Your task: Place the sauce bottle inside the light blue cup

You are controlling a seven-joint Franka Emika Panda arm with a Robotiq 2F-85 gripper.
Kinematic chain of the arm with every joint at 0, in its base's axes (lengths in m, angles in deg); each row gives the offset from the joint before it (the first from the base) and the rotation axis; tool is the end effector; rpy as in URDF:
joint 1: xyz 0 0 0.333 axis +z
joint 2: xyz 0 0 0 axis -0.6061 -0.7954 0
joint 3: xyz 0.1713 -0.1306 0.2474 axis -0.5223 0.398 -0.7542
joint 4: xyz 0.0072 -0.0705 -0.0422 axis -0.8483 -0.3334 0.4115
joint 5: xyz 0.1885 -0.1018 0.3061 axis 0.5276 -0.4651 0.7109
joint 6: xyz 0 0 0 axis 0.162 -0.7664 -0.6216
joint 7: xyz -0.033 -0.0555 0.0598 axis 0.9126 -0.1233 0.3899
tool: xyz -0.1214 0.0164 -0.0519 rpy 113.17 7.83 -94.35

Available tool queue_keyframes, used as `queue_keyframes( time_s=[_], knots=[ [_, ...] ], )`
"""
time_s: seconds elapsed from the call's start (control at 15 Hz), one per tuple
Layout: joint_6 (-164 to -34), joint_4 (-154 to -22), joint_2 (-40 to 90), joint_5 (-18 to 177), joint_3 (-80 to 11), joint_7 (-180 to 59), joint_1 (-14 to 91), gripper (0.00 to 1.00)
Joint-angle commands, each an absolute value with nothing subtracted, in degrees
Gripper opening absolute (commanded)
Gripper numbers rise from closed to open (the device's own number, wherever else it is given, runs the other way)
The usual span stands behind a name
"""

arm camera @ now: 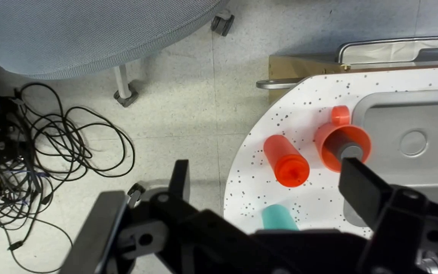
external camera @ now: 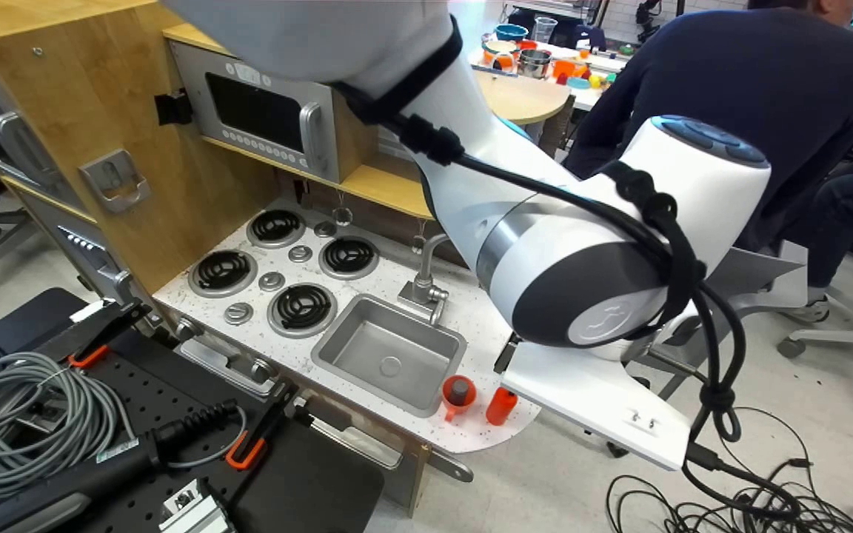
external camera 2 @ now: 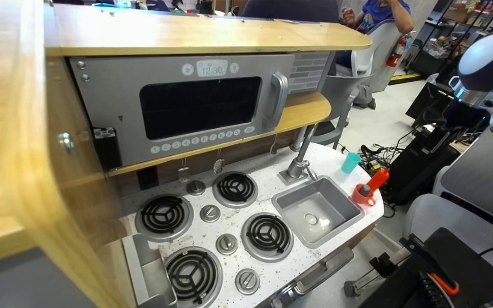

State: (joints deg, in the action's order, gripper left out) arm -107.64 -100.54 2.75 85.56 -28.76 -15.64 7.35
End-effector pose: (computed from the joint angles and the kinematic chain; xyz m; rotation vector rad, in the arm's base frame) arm 0.4942 -0.4064 0.1679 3.0838 -0.0062 -0.0673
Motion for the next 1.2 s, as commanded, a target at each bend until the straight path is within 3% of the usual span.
queue_keyframes(
  time_s=[0.0,1.13],
  knots=[
    [-105.94,-95.88,-1.32,85.78,-30.16,-17.16,5.92,1.0],
    [-108.95,-89.41,-12.04,83.05,-31.12,-24.86,8.31,1.0]
  ],
)
